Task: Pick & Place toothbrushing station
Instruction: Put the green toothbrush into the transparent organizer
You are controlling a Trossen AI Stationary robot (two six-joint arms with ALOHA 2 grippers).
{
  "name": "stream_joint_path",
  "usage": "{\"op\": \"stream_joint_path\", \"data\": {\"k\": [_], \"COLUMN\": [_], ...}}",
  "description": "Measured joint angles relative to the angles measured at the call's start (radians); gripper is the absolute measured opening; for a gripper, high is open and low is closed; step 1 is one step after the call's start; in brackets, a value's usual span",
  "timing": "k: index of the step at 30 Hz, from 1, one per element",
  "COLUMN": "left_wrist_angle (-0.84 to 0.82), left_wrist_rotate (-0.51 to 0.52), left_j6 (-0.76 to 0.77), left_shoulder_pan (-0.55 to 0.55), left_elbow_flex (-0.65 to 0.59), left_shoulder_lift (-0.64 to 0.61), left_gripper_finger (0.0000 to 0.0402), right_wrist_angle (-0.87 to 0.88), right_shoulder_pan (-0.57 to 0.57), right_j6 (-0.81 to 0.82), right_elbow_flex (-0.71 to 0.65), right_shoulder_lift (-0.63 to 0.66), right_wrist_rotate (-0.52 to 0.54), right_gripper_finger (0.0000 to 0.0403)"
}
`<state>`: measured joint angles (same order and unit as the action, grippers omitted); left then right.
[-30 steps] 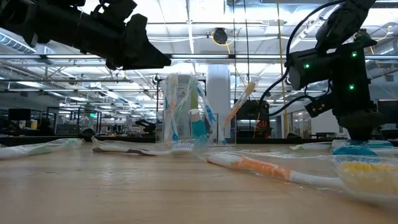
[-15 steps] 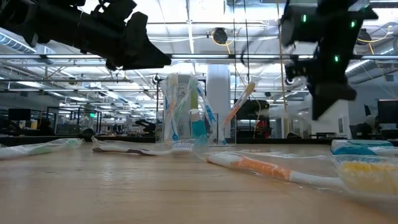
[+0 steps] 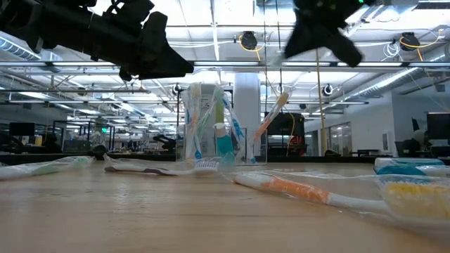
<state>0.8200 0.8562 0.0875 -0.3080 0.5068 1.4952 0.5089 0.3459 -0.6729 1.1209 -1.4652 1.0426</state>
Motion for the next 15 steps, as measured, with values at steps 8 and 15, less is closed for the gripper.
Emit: {"op": "stream_joint_path", "data": {"k": [8,15], "left_wrist_angle": [0.000,-0.007], "left_wrist_rotate": [0.000,-0.002], "left_j6": [0.038,0.056], "left_shoulder_pan": [0.000,0.000], "left_elbow_flex": [0.000,0.000], "left_shoulder_lift": [0.000,0.000], "left_gripper_finger": [0.0154,0.0154], "right_wrist_angle": [-0.512,-0.580], "right_shoulder_pan": [-0.125,-0.271], "right_j6": [-0.673,-0.823], "right_elbow_flex": [0.000,0.002], "right_shoulder_lift": [-0.096,-0.129], "right_wrist_rotate": [0.193,0.137], "right_gripper_finger": [0.0000,0.0000]}}
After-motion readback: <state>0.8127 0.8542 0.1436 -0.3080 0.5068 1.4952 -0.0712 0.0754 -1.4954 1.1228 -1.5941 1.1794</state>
